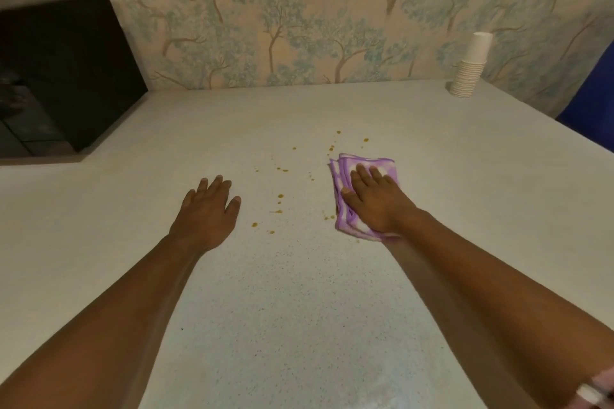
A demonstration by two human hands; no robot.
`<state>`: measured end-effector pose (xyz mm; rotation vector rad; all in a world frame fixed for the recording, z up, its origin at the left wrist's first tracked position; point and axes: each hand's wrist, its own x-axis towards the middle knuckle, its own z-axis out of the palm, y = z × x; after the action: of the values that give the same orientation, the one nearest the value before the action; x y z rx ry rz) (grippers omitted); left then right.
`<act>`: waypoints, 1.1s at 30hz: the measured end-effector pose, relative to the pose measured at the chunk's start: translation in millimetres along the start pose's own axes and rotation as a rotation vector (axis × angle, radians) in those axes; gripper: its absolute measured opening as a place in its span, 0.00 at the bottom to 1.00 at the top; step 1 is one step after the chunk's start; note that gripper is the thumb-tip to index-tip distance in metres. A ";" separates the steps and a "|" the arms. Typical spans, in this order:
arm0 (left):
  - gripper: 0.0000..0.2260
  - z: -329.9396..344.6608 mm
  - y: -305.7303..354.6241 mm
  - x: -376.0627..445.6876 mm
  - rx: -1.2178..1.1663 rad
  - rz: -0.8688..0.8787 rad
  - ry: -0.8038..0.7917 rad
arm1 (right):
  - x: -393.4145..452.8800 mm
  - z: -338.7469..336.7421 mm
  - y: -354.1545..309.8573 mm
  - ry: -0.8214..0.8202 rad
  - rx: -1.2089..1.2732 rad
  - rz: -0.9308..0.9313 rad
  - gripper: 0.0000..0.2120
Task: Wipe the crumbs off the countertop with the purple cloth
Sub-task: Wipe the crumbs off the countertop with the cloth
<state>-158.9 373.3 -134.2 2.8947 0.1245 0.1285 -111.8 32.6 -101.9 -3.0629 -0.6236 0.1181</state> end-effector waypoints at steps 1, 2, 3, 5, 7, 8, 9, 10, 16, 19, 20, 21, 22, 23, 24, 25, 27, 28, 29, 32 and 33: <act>0.28 -0.1 0.4 -0.2 0.001 -0.002 0.001 | -9.9 3.0 0.1 0.003 0.025 -0.008 0.32; 0.28 -0.2 0.7 -0.8 0.004 -0.003 0.003 | -18.3 6.3 4.2 0.004 0.042 -0.005 0.34; 0.28 -0.5 1.1 -1.1 0.008 -0.002 0.005 | -24.5 8.4 10.4 0.001 0.039 0.004 0.36; 0.28 -1.5 1.9 -2.2 0.011 -0.002 0.000 | -26.0 5.3 24.1 -0.043 0.009 0.045 0.44; 0.28 -2.6 4.6 -2.5 0.004 -0.004 0.000 | -14.3 -0.3 28.5 -0.049 -0.003 0.118 0.41; 0.28 -3.5 5.5 -2.7 0.001 -0.006 0.005 | -5.3 -2.6 24.3 -0.015 0.008 0.165 0.35; 0.27 -4.2 6.5 -2.6 -0.001 -0.007 0.009 | 2.2 -5.9 15.7 0.009 0.033 0.211 0.32; 0.27 -4.9 7.2 -2.8 -0.003 -0.007 0.011 | 9.8 -8.1 6.9 0.017 0.056 0.231 0.30; 0.26 -6.7 9.0 -4.8 0.002 -0.005 0.016 | 13.6 -2.5 -51.3 0.009 0.081 0.079 0.32; 0.27 -6.5 8.0 -5.8 0.007 -0.004 0.003 | -13.3 9.5 -59.4 0.028 0.080 -0.022 0.32; 0.27 -6.5 7.7 -6.5 0.008 -0.004 -0.001 | -19.7 11.7 -53.3 0.023 0.084 -0.023 0.33; 0.27 -6.4 8.2 -6.7 0.010 -0.003 -0.002 | -21.7 12.0 -44.1 0.013 0.067 -0.007 0.33; 0.27 -6.7 8.3 -6.9 0.013 -0.004 -0.004 | -19.3 11.2 -34.9 0.004 0.045 0.019 0.33; 0.27 -7.2 8.6 -6.8 0.016 -0.004 -0.007 | -14.4 9.2 -26.9 -0.006 0.018 0.055 0.33; 0.27 -7.4 9.5 -6.6 0.016 -0.005 -0.008 | -7.2 5.6 -22.5 -0.019 -0.012 0.096 0.33; 0.27 -7.8 9.7 -7.0 0.016 -0.008 -0.007 | 1.1 1.6 -23.0 -0.025 -0.006 0.145 0.33; 0.27 -7.7 10.1 -7.7 0.014 -0.010 -0.007 | 16.6 -4.7 -35.3 -0.019 0.060 0.223 0.32; 0.27 -7.8 9.9 -7.6 0.012 -0.009 -0.008 | 22.5 -5.5 -45.1 -0.010 0.077 0.219 0.32; 0.27 -8.0 9.8 -7.2 0.007 -0.006 -0.008 | 25.7 -4.6 -56.2 0.001 0.080 0.193 0.32; 0.27 -10.4 7.8 -6.1 -0.083 -0.014 0.010 | 16.6 4.4 -80.4 0.014 0.047 0.045 0.31; 0.26 -11.9 4.7 -6.3 -0.113 -0.024 0.025 | 10.3 7.2 -83.2 0.019 0.025 0.006 0.30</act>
<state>-166.0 371.0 -122.0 2.7788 0.1510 0.1617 -135.3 113.2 -107.4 -3.0388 -0.6066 0.0958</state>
